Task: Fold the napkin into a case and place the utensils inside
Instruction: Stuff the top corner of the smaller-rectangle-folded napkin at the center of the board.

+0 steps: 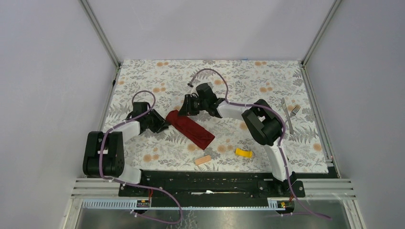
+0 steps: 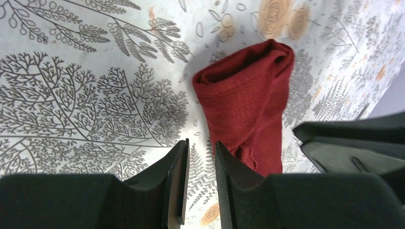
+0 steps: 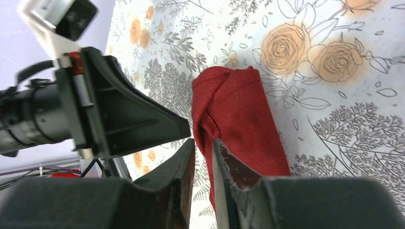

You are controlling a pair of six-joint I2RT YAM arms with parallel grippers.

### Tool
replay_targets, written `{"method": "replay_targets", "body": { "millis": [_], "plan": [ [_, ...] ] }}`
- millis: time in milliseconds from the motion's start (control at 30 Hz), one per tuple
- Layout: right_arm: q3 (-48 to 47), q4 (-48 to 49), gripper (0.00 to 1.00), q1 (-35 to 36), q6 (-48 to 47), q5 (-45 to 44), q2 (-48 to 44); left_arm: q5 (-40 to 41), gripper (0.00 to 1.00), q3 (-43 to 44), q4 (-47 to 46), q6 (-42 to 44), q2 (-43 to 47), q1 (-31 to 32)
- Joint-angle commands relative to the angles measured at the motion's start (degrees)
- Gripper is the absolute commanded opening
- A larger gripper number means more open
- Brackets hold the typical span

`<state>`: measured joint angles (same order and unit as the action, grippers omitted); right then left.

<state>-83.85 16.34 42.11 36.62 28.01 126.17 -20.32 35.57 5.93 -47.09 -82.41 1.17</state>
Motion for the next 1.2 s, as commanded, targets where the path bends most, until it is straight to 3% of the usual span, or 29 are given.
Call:
{"method": "replay_targets", "body": {
  "millis": [0, 333, 467, 567, 733, 900, 1167],
  "plan": [
    [-2.7, -2.5, 0.24, 1.0, -0.8, -1.3, 1.8, -0.2, 0.30, -0.2, -5.7, -2.4, -3.4, 0.0],
    [-9.6, -4.2, 0.08, 5.0, 5.5, 0.5, 10.2, 3.8, 0.23, 1.2, -7.8, -3.2, -12.8, 0.2],
    [-11.7, 1.8, 0.07, 7.4, 11.9, 3.7, 13.2, 5.0, 0.19, 4.5, -6.4, -2.6, -16.3, 1.8],
    [-8.3, 7.6, 0.09, 5.9, 14.3, 2.8, 11.6, 5.5, 0.18, 5.0, -4.5, -1.6, -14.7, 1.9],
    [-5.3, 7.4, 0.20, 1.2, 13.7, 4.7, 8.0, 5.8, 0.19, 3.4, -1.4, 0.0, -9.6, 1.6],
    [0.5, 6.6, 0.24, 0.1, 15.8, 0.1, 2.3, 3.1, 0.23, 0.7, -2.5, -1.3, -7.2, 1.3],
    [1.2, 10.0, 0.09, 0.1, 21.4, -2.2, 4.5, -0.4, 0.20, -4.4, -7.8, -3.6, -7.4, 1.8]
  ]
}}
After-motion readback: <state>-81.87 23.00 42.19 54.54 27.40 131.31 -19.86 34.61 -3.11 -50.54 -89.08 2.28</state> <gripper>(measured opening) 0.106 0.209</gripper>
